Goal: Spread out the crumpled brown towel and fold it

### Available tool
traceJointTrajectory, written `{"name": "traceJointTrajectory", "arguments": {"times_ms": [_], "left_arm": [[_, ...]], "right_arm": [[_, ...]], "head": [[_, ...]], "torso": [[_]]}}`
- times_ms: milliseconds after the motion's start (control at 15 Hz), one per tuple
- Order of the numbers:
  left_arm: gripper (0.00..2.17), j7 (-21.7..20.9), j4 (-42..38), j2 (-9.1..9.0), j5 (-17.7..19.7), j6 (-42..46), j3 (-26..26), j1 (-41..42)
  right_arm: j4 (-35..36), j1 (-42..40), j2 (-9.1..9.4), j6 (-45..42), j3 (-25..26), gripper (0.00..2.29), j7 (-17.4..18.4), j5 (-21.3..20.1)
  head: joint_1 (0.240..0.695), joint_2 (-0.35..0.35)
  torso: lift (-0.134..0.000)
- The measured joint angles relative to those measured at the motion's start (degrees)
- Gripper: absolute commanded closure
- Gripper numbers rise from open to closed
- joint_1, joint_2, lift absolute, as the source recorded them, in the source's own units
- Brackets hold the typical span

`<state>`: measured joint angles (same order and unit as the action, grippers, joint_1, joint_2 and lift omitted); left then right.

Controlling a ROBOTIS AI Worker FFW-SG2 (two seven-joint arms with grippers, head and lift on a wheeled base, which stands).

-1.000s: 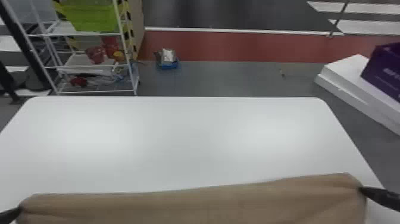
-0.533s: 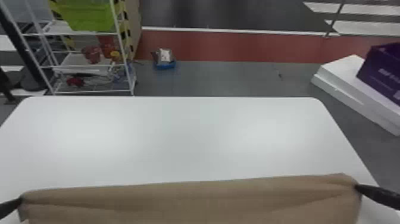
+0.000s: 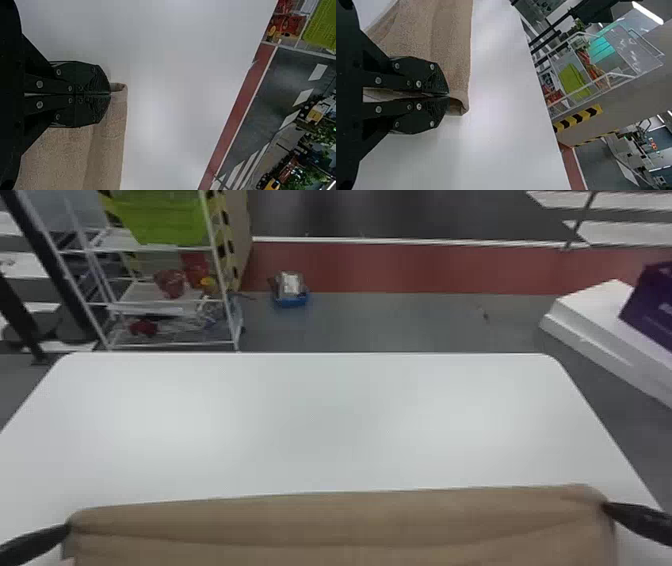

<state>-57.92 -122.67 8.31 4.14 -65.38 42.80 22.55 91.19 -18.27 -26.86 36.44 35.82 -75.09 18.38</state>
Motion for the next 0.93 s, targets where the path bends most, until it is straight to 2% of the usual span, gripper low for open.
{"name": "traceJointTrajectory", "arguments": {"times_ms": [67,133,333,533,600,800,867,933], "left_arm": [[0.46,0.4,-0.2,-0.14,-0.4,0.1,-0.1,0.1],[0.03,0.9,-0.4,-0.26,-0.8,0.2,-0.4,0.3],[0.00,3.2,-0.9,-0.62,-2.7,1.8,-1.0,0.9],[0.02,3.4,-1.2,-0.91,-3.8,4.4,-0.8,1.3],[0.02,3.4,-1.5,-1.06,-3.9,4.8,-0.7,1.3],[0.02,4.4,-2.4,-2.40,-3.9,8.7,0.4,1.4],[0.02,5.3,-2.5,-3.25,-3.8,11.9,1.4,1.4],[0.02,6.4,-2.8,-4.53,-3.2,16.2,2.4,1.4]], "right_arm": [[0.0,-0.2,0.09,-1.2,-0.2,0.09,0.5,-0.5],[0.0,-0.5,0.16,-2.5,-0.3,0.03,0.8,-1.0],[0.2,-1.2,0.17,-5.2,0.3,0.04,2.1,-1.9],[1.2,-1.8,0.25,-6.4,2.2,0.04,2.2,-1.5],[2.3,-2.2,0.71,-6.5,3.2,0.04,2.1,-0.5],[8.5,-4.7,3.04,-5.4,7.1,0.05,1.3,6.1],[9.9,-5.2,3.84,-5.3,7.7,0.23,1.1,7.3],[10.8,-5.3,4.69,-6.0,8.0,0.76,0.9,8.3]], "head": [[0.695,-0.024],[0.695,-0.023],[0.695,-0.025],[0.695,-0.029],[0.695,-0.031],[0.695,-0.007],[0.695,0.031],[0.695,0.047]], "torso": [[-0.124],[-0.124],[-0.124],[-0.124],[-0.124],[-0.124],[-0.124],[-0.124]]}}
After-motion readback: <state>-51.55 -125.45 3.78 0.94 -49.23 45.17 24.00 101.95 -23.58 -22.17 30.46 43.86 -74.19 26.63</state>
